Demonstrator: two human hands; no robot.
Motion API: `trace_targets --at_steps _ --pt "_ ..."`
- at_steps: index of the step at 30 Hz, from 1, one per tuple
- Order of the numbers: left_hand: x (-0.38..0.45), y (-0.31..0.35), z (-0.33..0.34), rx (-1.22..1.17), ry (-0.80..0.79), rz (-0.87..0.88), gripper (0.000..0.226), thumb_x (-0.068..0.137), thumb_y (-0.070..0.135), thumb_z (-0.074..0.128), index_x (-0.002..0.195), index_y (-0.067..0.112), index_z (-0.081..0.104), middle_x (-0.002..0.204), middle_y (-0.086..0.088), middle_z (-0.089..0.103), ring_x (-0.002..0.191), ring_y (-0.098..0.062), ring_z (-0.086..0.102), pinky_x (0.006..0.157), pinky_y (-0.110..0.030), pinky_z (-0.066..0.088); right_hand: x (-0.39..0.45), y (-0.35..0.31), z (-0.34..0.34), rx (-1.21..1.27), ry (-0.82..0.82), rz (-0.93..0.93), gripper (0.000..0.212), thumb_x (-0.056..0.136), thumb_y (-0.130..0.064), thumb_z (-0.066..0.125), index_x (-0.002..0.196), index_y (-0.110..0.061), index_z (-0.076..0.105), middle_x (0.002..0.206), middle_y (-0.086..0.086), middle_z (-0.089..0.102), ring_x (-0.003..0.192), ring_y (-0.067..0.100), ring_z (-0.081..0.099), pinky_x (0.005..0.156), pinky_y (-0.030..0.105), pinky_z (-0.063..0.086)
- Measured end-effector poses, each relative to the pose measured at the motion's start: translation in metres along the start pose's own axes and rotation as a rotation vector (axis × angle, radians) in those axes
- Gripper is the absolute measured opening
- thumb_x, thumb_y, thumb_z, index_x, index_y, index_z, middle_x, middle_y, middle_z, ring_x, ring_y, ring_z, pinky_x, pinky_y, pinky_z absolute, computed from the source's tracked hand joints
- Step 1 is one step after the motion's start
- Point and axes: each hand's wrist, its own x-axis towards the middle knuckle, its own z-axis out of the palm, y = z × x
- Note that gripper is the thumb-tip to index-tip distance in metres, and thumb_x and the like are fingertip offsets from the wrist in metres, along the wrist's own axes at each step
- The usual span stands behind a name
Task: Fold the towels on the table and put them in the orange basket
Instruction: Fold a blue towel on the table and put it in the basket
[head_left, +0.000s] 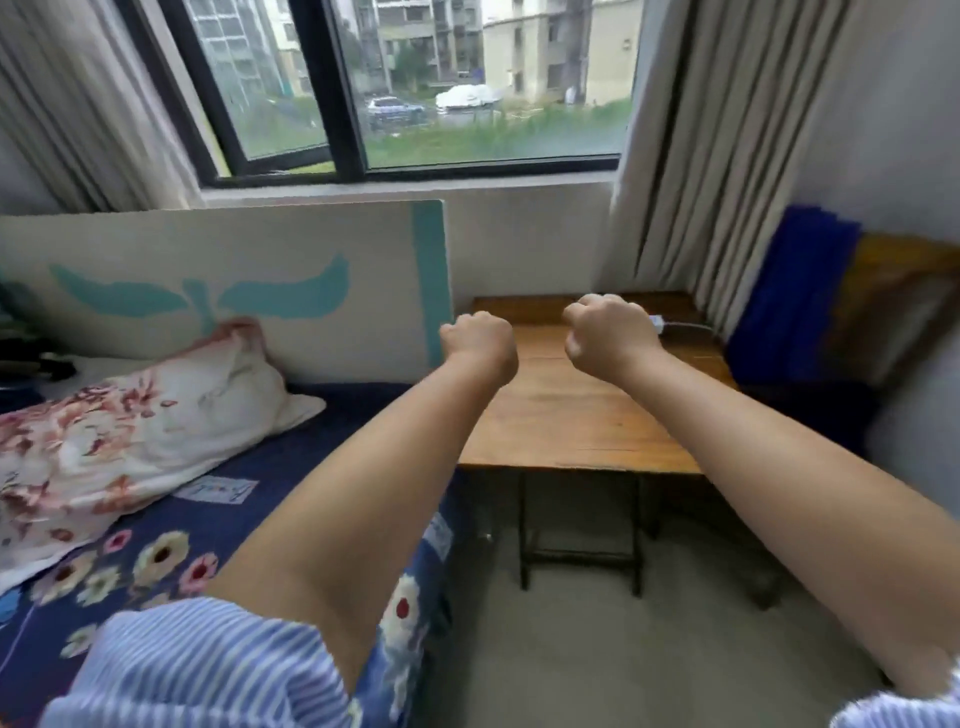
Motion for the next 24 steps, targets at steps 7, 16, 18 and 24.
trace_targets --at_steps 7,16,18,24 --pt "0.082 0.182 -0.018 -0.058 0.065 0.228 0.031 0.086 0.007 0.044 0.113 0.007 0.058 0.118 -0.012 0.056 0.111 -0.029 0.053 0.079 -0.032 0.039 -0.026 0.214 -0.016 -0.164 0.006 0.166 0.028 0.090 -0.017 0.042 0.110 -0.005 0.057 0.114 0.013 0.058 0.105 0.031 0.052 0.081 0.036 0.041" --pt "0.193 0.328 -0.021 -0.107 0.066 0.407 0.026 0.084 0.007 0.045 0.105 0.009 0.061 0.114 -0.011 0.059 0.106 -0.031 0.054 0.071 -0.032 0.036 -0.010 0.395 0.009 -0.226 -0.003 0.392 0.021 0.086 -0.013 0.044 0.096 -0.003 0.059 0.103 0.014 0.061 0.097 0.032 0.054 0.069 0.031 0.034" --pt "0.225 0.357 -0.022 -0.120 0.073 0.439 0.026 0.084 0.007 0.045 0.105 0.008 0.061 0.115 -0.011 0.059 0.107 -0.030 0.055 0.071 -0.032 0.036 0.006 0.427 0.018 -0.236 0.002 0.430 0.018 0.085 -0.011 0.044 0.092 -0.003 0.059 0.100 0.013 0.061 0.095 0.032 0.054 0.067 0.030 0.031" --pt "0.327 0.425 -0.028 -0.151 0.063 0.521 0.023 0.087 0.008 0.046 0.103 0.008 0.062 0.110 -0.009 0.060 0.101 -0.028 0.057 0.068 -0.031 0.038 0.077 0.512 0.034 -0.246 0.000 0.527 0.019 0.086 -0.009 0.044 0.093 -0.004 0.061 0.099 0.012 0.061 0.096 0.031 0.054 0.066 0.028 0.032"
